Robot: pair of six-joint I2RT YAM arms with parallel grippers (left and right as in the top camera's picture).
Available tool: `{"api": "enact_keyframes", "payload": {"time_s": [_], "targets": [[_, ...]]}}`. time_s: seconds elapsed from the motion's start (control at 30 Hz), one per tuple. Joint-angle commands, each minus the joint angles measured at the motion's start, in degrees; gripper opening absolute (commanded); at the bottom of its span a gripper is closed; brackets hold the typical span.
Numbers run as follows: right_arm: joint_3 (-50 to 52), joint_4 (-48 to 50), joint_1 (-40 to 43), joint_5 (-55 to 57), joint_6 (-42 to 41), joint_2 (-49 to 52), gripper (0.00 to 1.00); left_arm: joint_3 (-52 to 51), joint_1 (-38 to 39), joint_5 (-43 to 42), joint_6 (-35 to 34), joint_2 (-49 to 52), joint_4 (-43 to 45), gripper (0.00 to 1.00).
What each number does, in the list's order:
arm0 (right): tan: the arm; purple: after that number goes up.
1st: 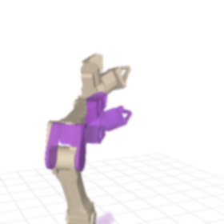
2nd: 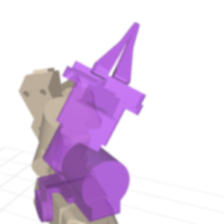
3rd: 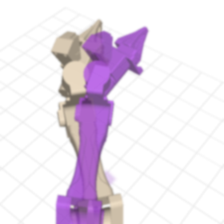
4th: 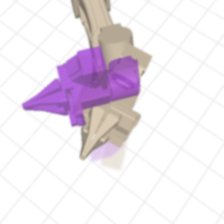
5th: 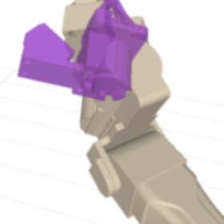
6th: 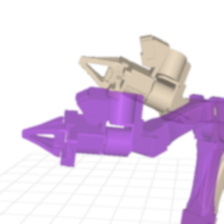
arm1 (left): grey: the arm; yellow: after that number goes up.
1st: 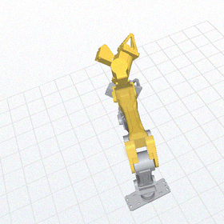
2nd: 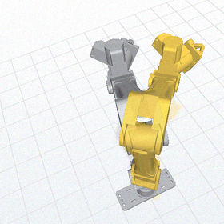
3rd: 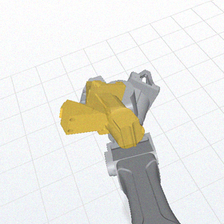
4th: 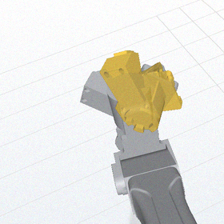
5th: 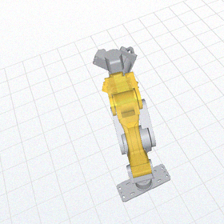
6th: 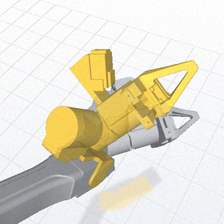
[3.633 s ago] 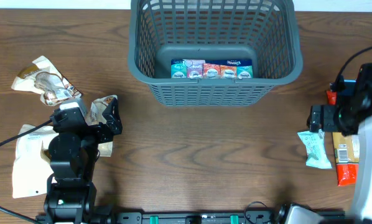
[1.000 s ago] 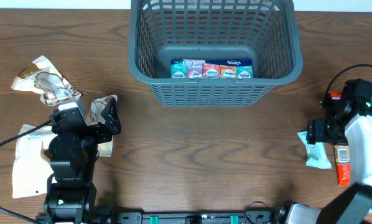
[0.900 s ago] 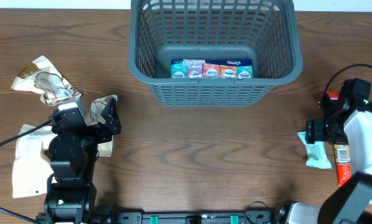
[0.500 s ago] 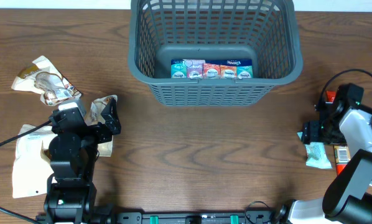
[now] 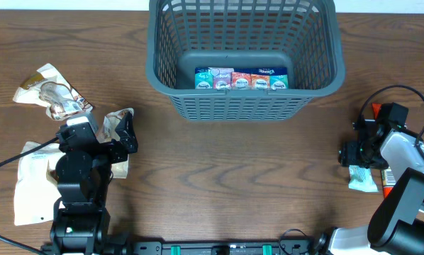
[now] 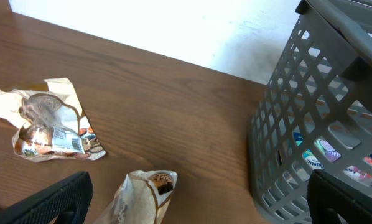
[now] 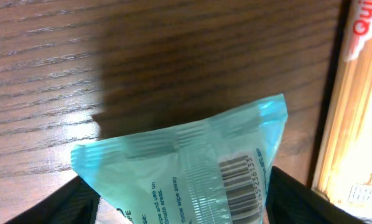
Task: Pack container
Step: 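Lower the right gripper onto the mint-green snack and grasp it, then carry the green snack with the right gripper into the basket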
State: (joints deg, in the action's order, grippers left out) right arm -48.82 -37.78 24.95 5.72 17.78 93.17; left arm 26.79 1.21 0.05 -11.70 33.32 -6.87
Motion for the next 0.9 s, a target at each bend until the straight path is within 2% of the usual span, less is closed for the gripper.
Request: {"api": "enact_keyframes", "payload": {"time_s": [0.0,0.1,0.27,0.33,0.43,0.63,0.87], "targets": [[1.05,0.61,0.37,-1.44,0.28,0.50,0.59,1.31,-0.28,0.63,1.11,-0.09,0.04,0.99],[1.73,1.38,0.37,-1.51,0.26,0.50,0.54,1.31,-0.28,0.63,1.11,-0.09,0.04,0.99],[1.79,2.14,0.37,-2.60,0.24,0.50,0.25,1.31,-0.28,0.63,1.11,-0.09,0.04,0.99],[1.79,2.32,0.35,-2.60,0.00,0.50,0.22,1.31,-0.28,0.63,1.09,-0.09,0.04,0.99],[1.64,2.51,0.35,-2.80,-0.20,0.48,0.01,1.31,-0.28,0.63,1.09,-0.09,0.02,0.99],[-4.83,-1.31,-0.72,-3.21,-1.09,0.02,0.01,1.31,-0.28,0.63,1.11,-0.09,0.04,0.99],[-25.70,-16.59,-2.60,-8.59,-5.33,-0.42,0.01,1.31,-0.28,0.63,1.09,-0.09,0.02,0.99]]}}
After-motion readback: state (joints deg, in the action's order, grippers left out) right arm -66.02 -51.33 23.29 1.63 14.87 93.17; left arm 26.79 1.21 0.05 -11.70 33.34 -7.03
